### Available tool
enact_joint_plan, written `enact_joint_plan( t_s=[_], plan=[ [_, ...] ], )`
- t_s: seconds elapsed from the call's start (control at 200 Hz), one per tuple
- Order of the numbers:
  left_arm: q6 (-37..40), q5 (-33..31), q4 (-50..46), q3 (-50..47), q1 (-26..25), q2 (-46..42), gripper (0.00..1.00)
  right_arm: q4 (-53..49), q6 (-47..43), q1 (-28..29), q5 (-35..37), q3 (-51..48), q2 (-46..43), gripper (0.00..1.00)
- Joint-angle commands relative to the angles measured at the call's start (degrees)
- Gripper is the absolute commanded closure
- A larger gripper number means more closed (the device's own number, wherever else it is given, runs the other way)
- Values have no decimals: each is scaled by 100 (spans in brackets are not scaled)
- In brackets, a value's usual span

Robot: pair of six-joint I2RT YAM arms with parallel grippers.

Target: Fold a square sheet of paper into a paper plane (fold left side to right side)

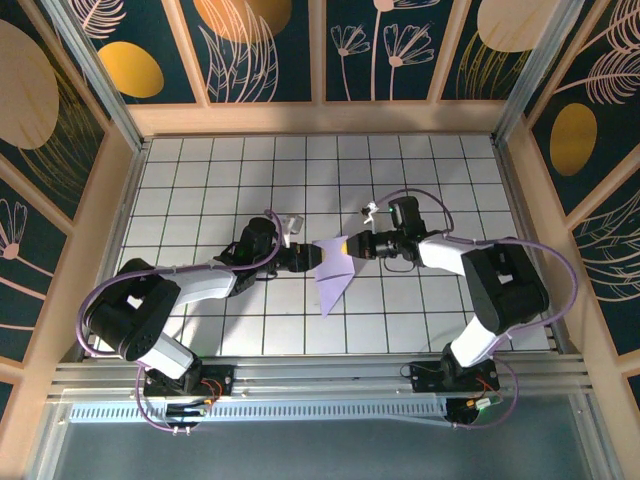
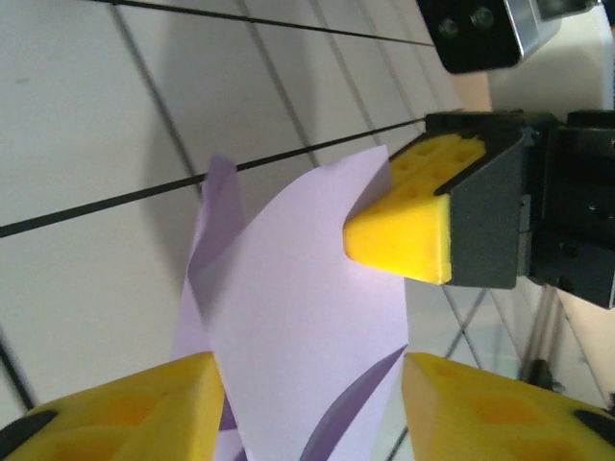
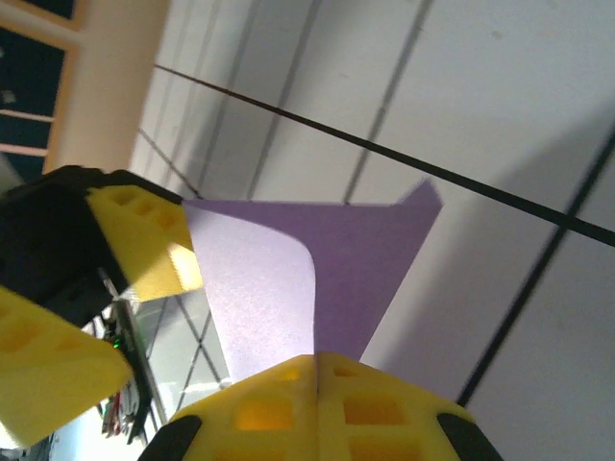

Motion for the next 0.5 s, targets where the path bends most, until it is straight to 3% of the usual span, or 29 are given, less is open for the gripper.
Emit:
enact_joint_plan(
  t_s=[0.0, 0.265, 0.495],
  plan=[
    [216, -912, -723, 99, 25, -156, 42, 32, 367, 46, 510, 8, 120, 100],
    [634, -1772, -1545, 1, -158, -1293, 45, -665, 1045, 40, 890, 284, 85, 100],
    [1048, -2789, -2679, 563, -1325, -1554, 47, -1034, 1791, 28, 952, 406, 107, 100]
  ],
)
